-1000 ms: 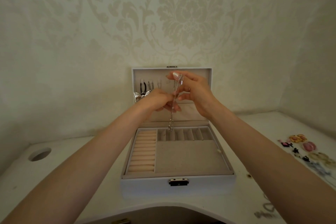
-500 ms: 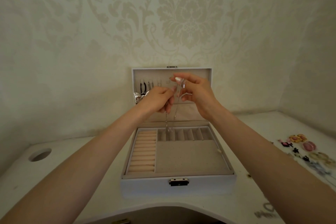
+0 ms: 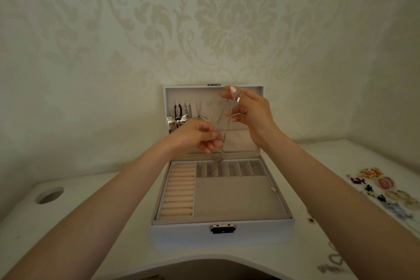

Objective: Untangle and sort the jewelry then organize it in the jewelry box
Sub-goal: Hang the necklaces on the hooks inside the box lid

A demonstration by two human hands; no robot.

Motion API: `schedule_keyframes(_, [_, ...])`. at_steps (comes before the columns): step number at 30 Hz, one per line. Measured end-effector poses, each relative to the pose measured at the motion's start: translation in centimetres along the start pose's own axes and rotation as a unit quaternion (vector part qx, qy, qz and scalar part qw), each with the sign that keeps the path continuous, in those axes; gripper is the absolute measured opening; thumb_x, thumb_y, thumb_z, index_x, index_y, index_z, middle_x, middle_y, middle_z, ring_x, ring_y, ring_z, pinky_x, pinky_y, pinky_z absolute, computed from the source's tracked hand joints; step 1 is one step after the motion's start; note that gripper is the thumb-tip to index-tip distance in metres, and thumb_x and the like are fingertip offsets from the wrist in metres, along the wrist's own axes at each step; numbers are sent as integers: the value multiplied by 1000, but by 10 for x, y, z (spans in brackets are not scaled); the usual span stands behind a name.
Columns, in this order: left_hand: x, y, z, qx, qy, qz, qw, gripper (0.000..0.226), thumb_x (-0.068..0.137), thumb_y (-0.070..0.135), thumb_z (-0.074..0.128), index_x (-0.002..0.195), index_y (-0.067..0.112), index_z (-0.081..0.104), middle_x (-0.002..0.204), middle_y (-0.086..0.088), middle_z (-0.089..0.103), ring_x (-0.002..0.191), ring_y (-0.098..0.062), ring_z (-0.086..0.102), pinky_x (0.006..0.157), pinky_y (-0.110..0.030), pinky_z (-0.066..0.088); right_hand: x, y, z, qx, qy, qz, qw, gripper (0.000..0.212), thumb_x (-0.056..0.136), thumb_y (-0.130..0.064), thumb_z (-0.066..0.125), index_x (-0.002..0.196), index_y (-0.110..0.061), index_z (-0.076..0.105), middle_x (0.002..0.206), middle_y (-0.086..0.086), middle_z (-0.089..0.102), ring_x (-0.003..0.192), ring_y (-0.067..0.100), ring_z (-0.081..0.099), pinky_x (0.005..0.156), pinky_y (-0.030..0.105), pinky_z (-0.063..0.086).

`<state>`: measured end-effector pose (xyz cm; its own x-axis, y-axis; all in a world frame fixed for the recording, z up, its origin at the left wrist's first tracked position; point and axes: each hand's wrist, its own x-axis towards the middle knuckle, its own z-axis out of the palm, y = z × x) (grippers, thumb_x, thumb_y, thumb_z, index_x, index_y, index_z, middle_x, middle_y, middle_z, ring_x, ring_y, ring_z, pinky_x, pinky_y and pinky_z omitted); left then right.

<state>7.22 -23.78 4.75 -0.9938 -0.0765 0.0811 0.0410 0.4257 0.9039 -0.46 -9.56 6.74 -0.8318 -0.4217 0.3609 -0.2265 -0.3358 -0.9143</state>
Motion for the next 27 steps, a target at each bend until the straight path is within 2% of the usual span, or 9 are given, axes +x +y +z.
schedule_keyframes(4, [0,-2,2,8,4,0,1000,20,96,7,50,103,-3,65,81,-6,66,54,1,58,53,-13,49,0,-1,-2,-1,-5,-2,1000,24,91,-24,61,111,-13,67,106,2,72,68,11,62,58,19,49])
schedule_keyframes(7, [0,0,2,35,18,-2,999,20,96,15,51,92,10,70,82,0,67,54,2,55,53,-13,45,0,-1,-4,-4,-12,-8,1000,21,90,-22,61,109,-15,67,103,0,72,81,12,65,70,24,52])
schedule_keyframes(9, [1,4,2,49,29,-2,998,24,97,20,51,81,16,68,71,6,65,53,0,53,53,-16,42,0,-1,-4,-8,-13,-9,1000,21,89,-19,62,109,-15,66,104,0,71,85,12,66,79,29,51])
schedule_keyframes(12, [-1,14,5,43,21,-10,999,30,98,23,48,73,14,63,57,8,63,49,-2,52,51,-17,39,-1,0,-4,-13,-14,-8,1000,25,89,-16,62,113,-12,66,109,4,70,88,12,66,84,32,50])
schedule_keyframes(16, [-2,26,9,-16,-23,-72,997,28,98,19,48,78,7,63,62,-3,68,49,-6,57,49,-15,45,-4,-1,0,-32,-31,-18,999,27,88,-13,63,114,-10,65,117,10,67,97,16,64,84,31,50])
schedule_keyframes(19, [0,29,10,-92,-50,-141,985,26,97,16,48,85,3,66,61,-3,68,49,-4,58,48,-12,47,-8,0,6,-46,-56,-32,997,30,78,-19,70,107,-16,66,113,2,68,106,17,63,82,27,50])
schedule_keyframes(21, [2,29,11,-139,-54,-168,975,27,97,17,47,88,1,66,59,-1,66,50,-4,55,48,-11,47,-9,2,8,-70,-74,-48,994,29,79,-15,72,107,-17,65,113,-1,68,104,9,62,78,23,50])
schedule_keyframes(24, [4,28,10,-180,-57,-193,963,33,96,27,49,86,0,66,59,-1,63,48,-4,51,47,-11,48,-9,5,7,-111,-95,-55,988,30,85,-6,66,114,-14,64,117,-4,66,95,2,61,72,19,48])
schedule_keyframes(27, [7,25,8,-150,-64,-211,964,39,93,38,51,79,4,65,59,-1,61,45,-4,50,45,-12,45,-10,7,7,-143,-118,-53,981,30,86,-9,66,116,-15,64,119,-7,64,95,3,60,69,16,47])
